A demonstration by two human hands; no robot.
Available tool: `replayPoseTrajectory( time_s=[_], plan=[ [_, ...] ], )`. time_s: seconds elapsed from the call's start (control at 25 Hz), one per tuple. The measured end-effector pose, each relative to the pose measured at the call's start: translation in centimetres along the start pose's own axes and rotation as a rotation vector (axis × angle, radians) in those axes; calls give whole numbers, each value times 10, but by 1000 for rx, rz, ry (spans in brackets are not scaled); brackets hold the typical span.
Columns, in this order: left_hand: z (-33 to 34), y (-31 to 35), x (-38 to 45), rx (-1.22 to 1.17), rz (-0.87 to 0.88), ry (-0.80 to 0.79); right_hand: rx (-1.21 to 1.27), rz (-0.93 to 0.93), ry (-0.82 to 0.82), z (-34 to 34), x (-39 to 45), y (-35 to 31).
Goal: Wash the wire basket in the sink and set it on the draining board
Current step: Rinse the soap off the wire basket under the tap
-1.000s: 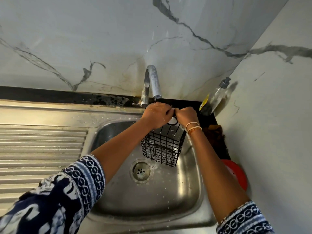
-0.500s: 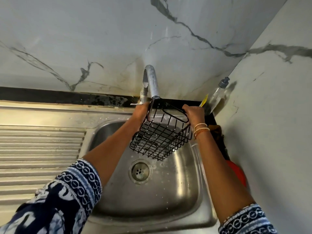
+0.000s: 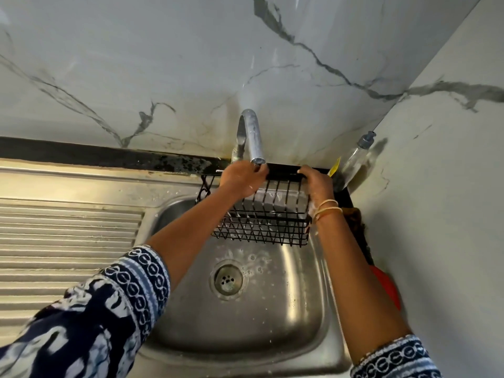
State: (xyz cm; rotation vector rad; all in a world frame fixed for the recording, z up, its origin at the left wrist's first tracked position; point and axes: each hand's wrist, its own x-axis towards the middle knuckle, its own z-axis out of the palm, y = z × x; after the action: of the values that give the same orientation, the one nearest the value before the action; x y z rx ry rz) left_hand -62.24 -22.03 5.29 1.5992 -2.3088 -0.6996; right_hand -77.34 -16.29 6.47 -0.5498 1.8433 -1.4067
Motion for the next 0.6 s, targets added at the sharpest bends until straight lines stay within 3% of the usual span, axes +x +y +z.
replayPoseTrajectory(
  time_s=[0.16, 0.24, 0.32, 0.4, 0.48, 0.6],
  plan=[
    [-12, -49, 10, 77, -34, -43, 137, 51, -5, -34, 10, 4],
    [-10, -43, 5, 212, -40, -88, 133, 64, -7, -30, 9, 8],
    [2, -11, -6, 329, 104, -128, 79, 54, -21, -13, 2, 12],
    [11, 19, -18, 247, 263, -127, 78, 42, -59, -1, -4, 14],
    [11, 15, -21, 163, 342, -112, 174, 101, -100, 0, -8, 16],
    [10, -29, -21, 258, 346, -138, 199, 80, -30, -14, 3, 23]
  ],
)
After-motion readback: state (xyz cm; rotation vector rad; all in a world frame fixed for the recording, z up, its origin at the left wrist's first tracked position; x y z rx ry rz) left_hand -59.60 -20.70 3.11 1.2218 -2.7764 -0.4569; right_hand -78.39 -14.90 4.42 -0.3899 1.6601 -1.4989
